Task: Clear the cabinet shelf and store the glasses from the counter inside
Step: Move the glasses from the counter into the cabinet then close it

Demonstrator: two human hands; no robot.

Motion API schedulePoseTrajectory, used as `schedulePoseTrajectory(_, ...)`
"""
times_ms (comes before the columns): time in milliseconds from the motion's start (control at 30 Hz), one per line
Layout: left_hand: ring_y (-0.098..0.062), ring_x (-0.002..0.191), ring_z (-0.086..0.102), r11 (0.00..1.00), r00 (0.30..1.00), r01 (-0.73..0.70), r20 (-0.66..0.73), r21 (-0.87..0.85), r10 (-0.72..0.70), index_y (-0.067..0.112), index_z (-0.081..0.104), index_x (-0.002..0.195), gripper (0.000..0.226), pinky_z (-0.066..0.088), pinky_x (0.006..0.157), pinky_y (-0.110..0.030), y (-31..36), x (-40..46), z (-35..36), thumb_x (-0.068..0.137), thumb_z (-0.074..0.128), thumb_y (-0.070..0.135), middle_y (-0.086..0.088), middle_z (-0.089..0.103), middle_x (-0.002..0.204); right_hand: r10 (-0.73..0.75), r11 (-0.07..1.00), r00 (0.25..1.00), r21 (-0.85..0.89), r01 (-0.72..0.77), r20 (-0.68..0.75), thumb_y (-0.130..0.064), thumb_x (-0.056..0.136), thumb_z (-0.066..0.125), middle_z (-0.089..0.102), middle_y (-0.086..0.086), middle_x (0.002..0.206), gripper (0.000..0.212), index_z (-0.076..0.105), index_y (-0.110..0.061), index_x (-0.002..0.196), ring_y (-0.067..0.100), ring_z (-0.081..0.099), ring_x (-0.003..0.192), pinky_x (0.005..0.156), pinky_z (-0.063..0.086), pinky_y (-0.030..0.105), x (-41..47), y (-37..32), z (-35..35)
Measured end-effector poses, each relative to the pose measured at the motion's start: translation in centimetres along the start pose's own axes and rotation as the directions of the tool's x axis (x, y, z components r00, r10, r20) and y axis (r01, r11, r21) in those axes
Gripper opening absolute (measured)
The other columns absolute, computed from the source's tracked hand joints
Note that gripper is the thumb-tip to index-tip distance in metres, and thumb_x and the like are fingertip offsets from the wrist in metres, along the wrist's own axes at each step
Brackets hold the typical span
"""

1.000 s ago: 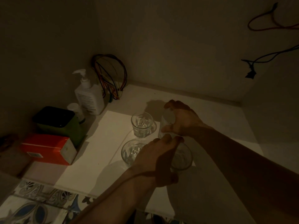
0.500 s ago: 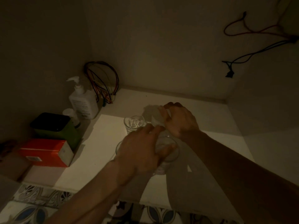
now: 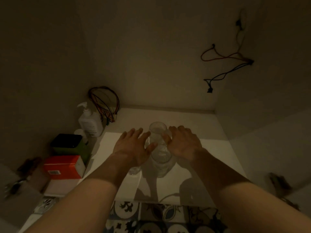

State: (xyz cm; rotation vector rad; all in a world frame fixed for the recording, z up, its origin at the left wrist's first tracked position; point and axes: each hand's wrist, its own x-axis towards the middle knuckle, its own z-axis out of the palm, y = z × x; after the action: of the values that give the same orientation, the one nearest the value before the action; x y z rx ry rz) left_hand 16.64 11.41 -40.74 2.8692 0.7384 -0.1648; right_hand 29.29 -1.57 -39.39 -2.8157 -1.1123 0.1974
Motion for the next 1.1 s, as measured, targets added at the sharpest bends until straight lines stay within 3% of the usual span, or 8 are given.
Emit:
schedulePoseTrajectory(267,-0.022,0.15,0.013,0.999,0.999,-0.035,0.041,0.006,0.035,0.032,0.019,0.156,0.07,0.012,0.119,-0.041,2.1,-3.2,-3.7,0.096,0.017,0.068,0.0,0.018,0.165,0.045,0.998,0.998,0.029,-0.046,0.039,-0.06,0.099,0.023,0.047,0.011,0.141,0.063,0.043,-0.02,0.142,0.032,0.044,0.13,0.103,0.039,0.046,-4.0,-1.0,-2.9)
schedulePoseTrajectory(467,-0.021,0.15,0.014,0.998,0.967,-0.004,0.254,-0.06,0.02,0.033,0.016,0.156,0.069,0.012,0.119,-0.04,4.7,-9.3,-7.3,0.096,0.018,0.067,0.002,0.016,0.165,0.068,0.998,0.969,0.001,-0.07,0.237,-0.056,0.099,0.034,0.048,0.01,0.138,0.053,0.043,-0.023,0.139,0.032,0.046,0.126,0.1,0.039,0.044,-10.5,-1.4,-7.9)
schedulePoseTrajectory(633,-0.022,0.149,0.017,0.997,0.915,0.011,0.402,-0.072,0.019,0.033,0.017,0.156,0.066,0.014,0.119,-0.04,7.7,-16.0,-14.3,0.098,0.024,0.062,0.001,0.017,0.165,0.132,0.987,0.899,0.028,-0.157,0.417,-0.059,0.097,0.027,0.047,0.008,0.138,0.056,0.043,-0.025,0.138,0.032,0.044,0.128,0.104,0.039,0.047,-16.8,-3.6,-16.5)
schedulePoseTrajectory(700,-0.025,0.143,0.028,0.997,0.912,-0.012,0.408,-0.079,0.043,0.031,0.026,0.153,0.06,0.023,0.116,-0.04,8.9,-18.6,-18.0,0.098,0.028,0.056,-0.002,0.028,0.16,0.148,0.986,0.876,0.006,-0.169,0.458,-0.059,0.098,0.025,0.049,0.011,0.14,0.059,0.045,-0.022,0.138,0.034,0.045,0.129,0.105,0.039,0.047,-19.2,-4.8,-20.5)
schedulePoseTrajectory(933,-0.023,0.132,0.042,0.985,0.895,-0.023,0.435,-0.171,0.097,0.03,0.046,0.138,0.048,0.033,0.11,-0.044,11.8,-26.3,-31.8,0.095,0.038,0.05,0.002,0.048,0.144,0.148,0.98,0.831,0.033,-0.196,0.537,-0.059,0.101,0.023,0.044,0.014,0.146,0.062,0.043,-0.018,0.142,0.036,0.039,0.134,0.11,0.034,0.048,-25.7,-8.5,-34.1)
schedulePoseTrajectory(1100,-0.021,0.132,0.042,0.976,0.912,0.001,0.401,-0.22,0.089,0.033,0.048,0.134,0.041,0.035,0.109,-0.041,12.8,-30.3,-38.1,0.096,0.042,0.048,0.004,0.048,0.145,0.135,0.98,0.843,0.055,-0.19,0.521,-0.059,0.101,0.022,0.045,0.013,0.143,0.061,0.046,-0.017,0.138,0.036,0.042,0.131,0.108,0.036,0.048,-29.4,-9.8,-41.1)
